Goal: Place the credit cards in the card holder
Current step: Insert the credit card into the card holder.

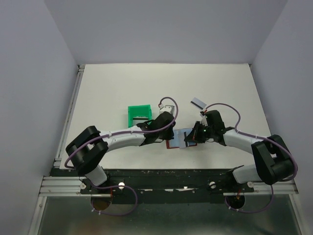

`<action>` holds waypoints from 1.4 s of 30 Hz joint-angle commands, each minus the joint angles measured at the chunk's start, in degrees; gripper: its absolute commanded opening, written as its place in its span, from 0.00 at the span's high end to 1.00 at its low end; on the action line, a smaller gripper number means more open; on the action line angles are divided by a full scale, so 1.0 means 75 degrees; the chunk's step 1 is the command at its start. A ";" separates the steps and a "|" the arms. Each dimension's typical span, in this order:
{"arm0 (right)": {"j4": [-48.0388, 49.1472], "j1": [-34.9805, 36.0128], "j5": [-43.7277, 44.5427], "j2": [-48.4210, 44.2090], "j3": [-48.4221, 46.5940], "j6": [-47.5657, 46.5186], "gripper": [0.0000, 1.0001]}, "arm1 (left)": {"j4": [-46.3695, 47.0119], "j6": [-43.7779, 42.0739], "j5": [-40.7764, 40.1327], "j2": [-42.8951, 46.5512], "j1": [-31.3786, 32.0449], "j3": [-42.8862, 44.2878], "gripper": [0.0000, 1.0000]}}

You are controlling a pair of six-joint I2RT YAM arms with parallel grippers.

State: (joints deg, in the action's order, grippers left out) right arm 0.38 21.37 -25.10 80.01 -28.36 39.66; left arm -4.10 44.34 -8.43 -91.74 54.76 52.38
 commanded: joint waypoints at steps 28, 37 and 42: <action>-0.1375 0.0034 0.0464 -0.0578 -0.1082 -0.0999 1.00 | 0.0277 0.0124 0.0432 -0.1349 -0.0013 -0.0199 0.89; -0.1329 0.0022 0.0734 -0.0191 -0.1070 -0.1151 1.00 | 0.0242 0.0124 0.0420 -0.1326 -0.0013 -0.0222 0.90; -0.1258 0.0022 0.0746 -0.0109 -0.0942 -0.1163 1.00 | 0.0230 0.0112 0.0409 -0.1349 -0.0024 -0.0222 0.90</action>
State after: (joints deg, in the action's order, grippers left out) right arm -8.80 21.43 -21.15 78.46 -35.75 32.03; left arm 0.03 45.34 -6.39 -99.70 54.72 52.27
